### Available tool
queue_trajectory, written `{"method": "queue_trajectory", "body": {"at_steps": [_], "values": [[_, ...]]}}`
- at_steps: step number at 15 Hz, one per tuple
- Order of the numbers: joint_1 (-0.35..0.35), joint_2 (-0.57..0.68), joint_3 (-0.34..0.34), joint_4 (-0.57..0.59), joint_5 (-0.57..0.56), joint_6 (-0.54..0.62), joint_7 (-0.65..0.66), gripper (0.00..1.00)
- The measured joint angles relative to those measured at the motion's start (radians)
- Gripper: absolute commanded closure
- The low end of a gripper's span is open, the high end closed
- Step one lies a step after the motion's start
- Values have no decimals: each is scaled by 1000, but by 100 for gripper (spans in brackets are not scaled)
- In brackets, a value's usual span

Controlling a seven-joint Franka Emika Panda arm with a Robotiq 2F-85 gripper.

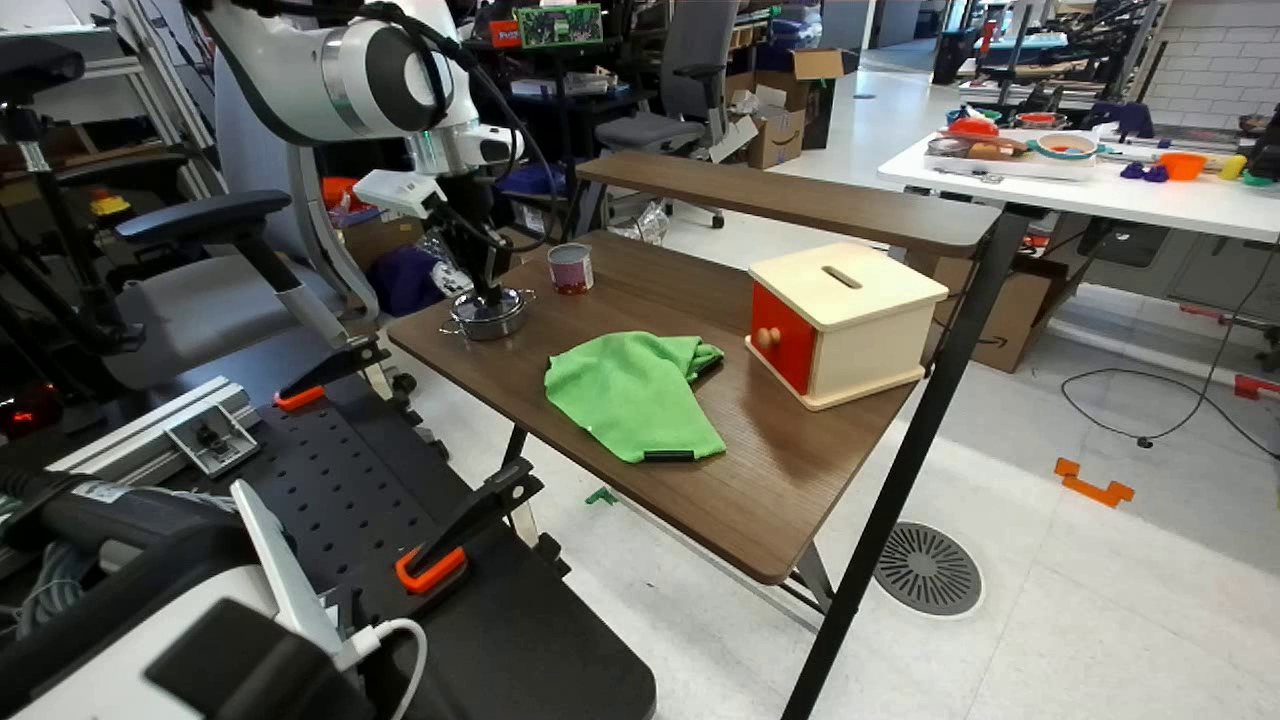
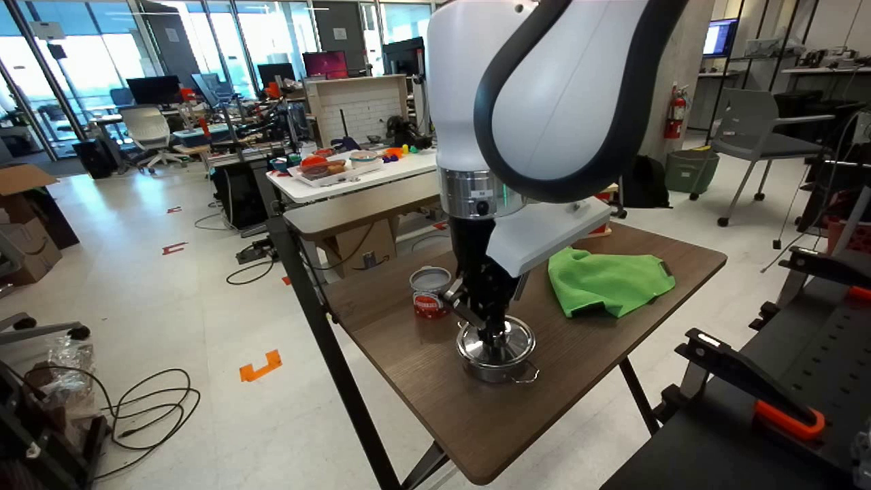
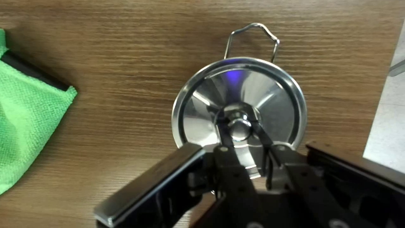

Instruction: Put the silver lid on the silver pot

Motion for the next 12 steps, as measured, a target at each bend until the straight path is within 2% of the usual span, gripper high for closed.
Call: {"method": "queue_trajectory", "body": {"at_steps": [12], "values": [[11, 14, -5, 2, 3, 47, 0, 95]]}}
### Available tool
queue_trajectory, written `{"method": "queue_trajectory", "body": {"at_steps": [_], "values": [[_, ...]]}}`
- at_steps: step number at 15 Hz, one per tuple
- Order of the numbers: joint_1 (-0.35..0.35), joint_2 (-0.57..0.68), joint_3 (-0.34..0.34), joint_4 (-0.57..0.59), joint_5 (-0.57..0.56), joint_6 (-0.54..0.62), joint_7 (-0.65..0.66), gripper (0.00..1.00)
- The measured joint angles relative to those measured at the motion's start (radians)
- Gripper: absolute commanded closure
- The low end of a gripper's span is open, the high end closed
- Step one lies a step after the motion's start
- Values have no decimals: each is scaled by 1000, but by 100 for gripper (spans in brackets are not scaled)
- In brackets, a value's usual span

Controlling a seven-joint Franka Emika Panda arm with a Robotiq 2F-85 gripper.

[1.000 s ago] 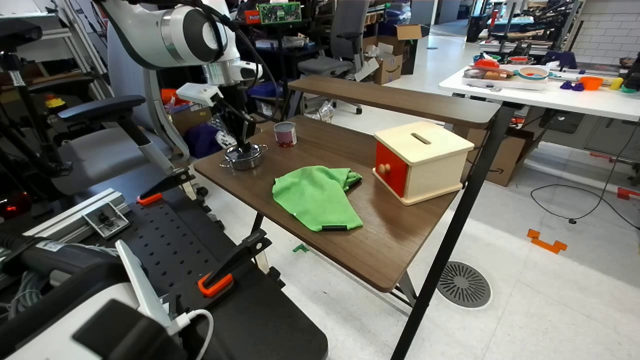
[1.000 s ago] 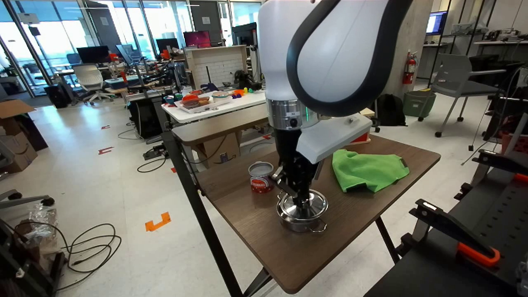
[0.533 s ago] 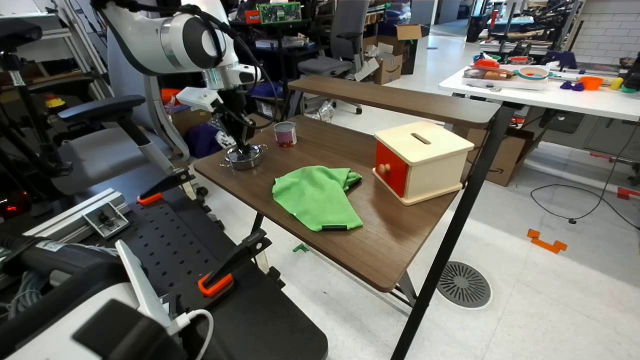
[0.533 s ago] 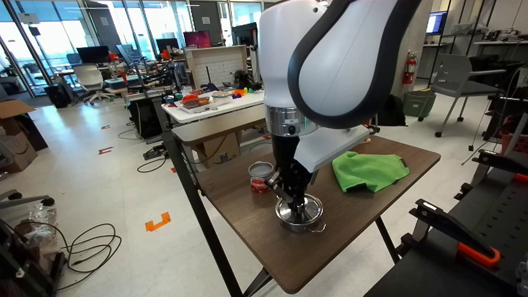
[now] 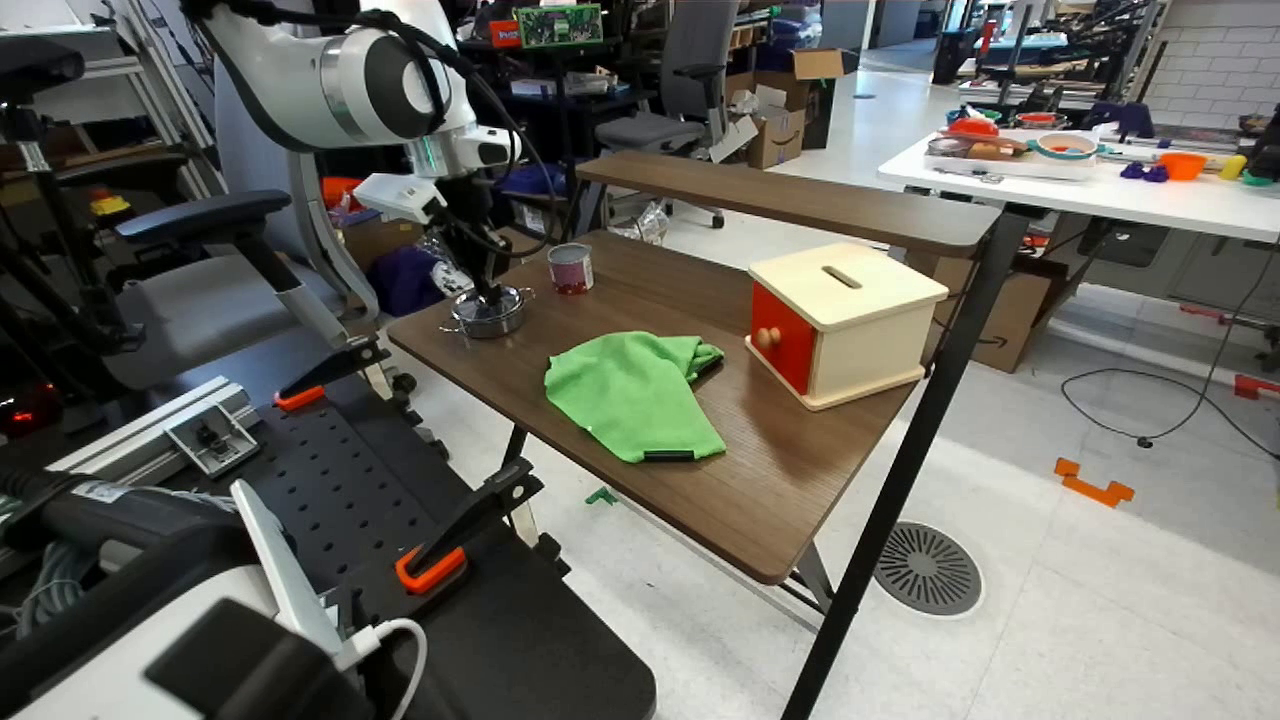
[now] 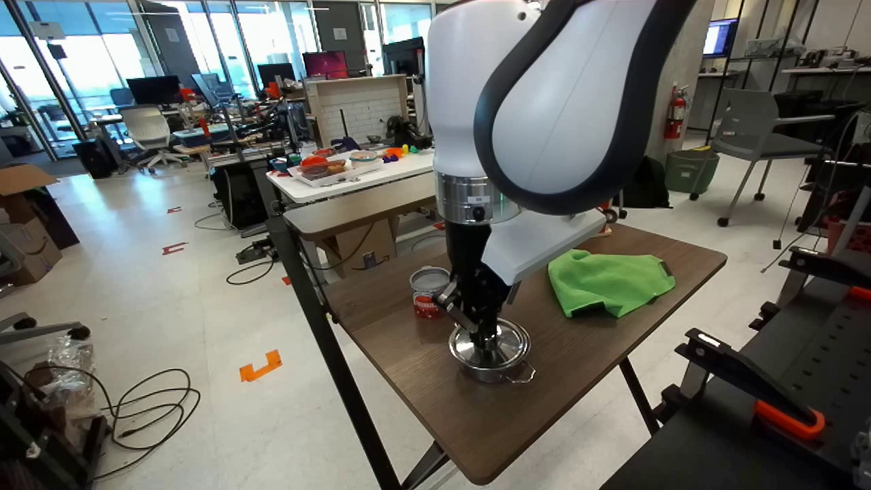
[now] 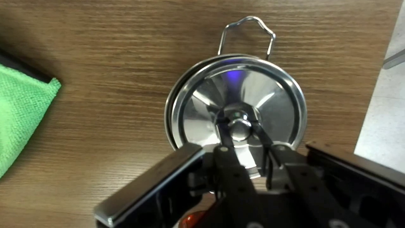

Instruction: Put the silver lid on the silver pot

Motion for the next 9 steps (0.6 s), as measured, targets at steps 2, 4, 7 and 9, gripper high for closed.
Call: {"method": "queue_trajectory", "body": {"at_steps": [2, 4, 7, 9], "values": [[0, 0, -3, 1, 1, 0, 0, 95], [0, 0, -7, 1, 1, 0, 0, 95], [0, 0, -12, 1, 1, 0, 0, 53], [0, 0, -13, 1, 1, 0, 0, 41]]}}
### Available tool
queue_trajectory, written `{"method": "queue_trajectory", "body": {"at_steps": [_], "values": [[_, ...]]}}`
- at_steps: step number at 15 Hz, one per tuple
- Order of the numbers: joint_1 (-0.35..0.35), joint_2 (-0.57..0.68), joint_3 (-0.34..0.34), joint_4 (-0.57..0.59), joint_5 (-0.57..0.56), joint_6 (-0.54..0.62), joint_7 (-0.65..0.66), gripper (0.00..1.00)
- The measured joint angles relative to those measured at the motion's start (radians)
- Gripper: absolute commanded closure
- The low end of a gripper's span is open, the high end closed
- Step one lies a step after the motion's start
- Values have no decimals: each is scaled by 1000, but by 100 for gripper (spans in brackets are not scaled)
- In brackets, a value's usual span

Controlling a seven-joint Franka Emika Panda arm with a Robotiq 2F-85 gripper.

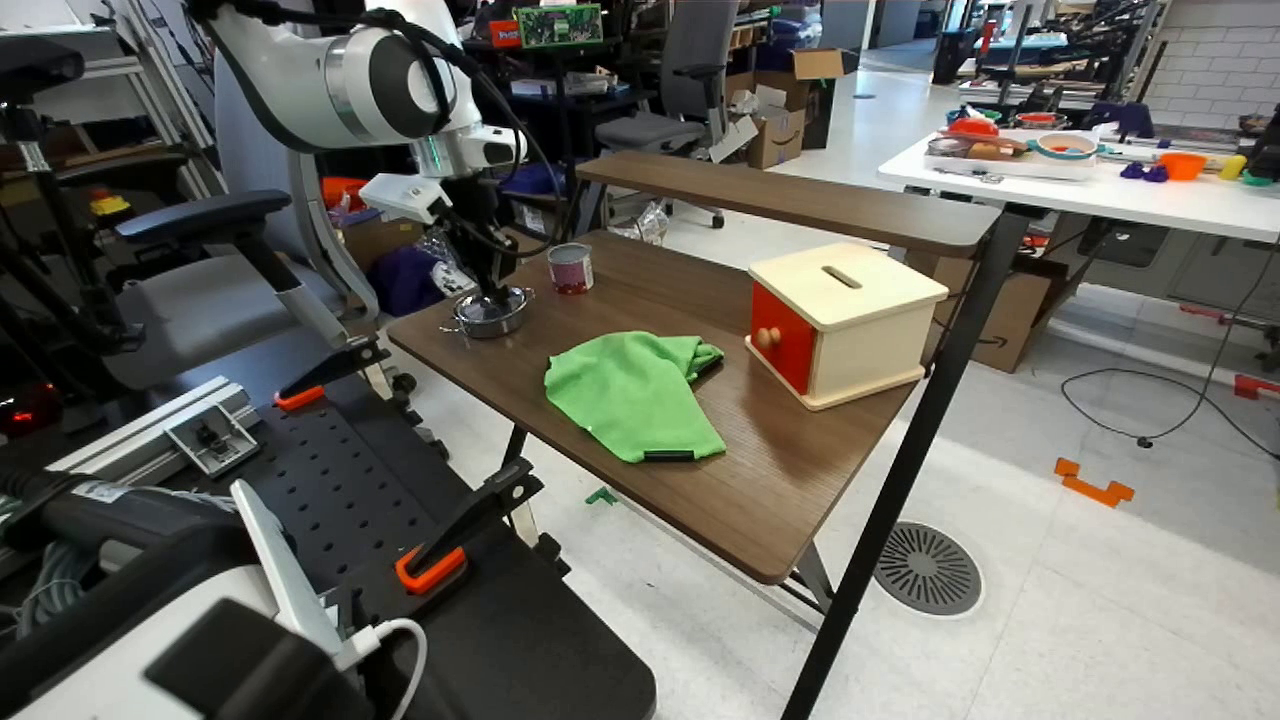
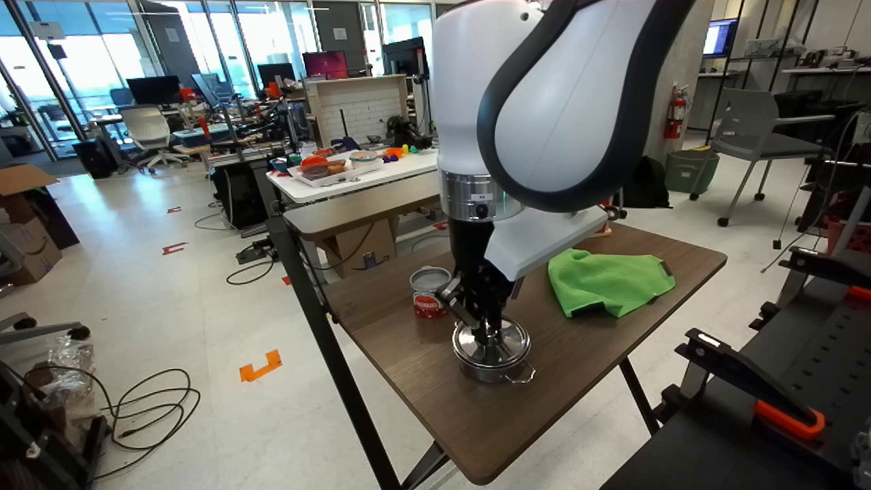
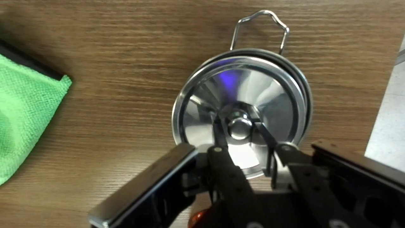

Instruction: Put the silver lid on the silver pot

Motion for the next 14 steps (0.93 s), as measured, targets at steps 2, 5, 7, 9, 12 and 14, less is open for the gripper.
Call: {"method": "queue_trajectory", "body": {"at_steps": [2, 5, 7, 9, 12, 14], "values": [[0, 0, 0, 0, 0, 0, 0, 26], [0, 0, 0, -1, 0, 0, 0, 2], [0, 0, 0, -1, 1, 0, 0, 0], [0, -6, 4, -2, 7, 0, 0, 0], [0, -43, 13, -29, 33, -22, 0, 0], [0, -64, 14, -48, 41, -25, 0, 0]]}}
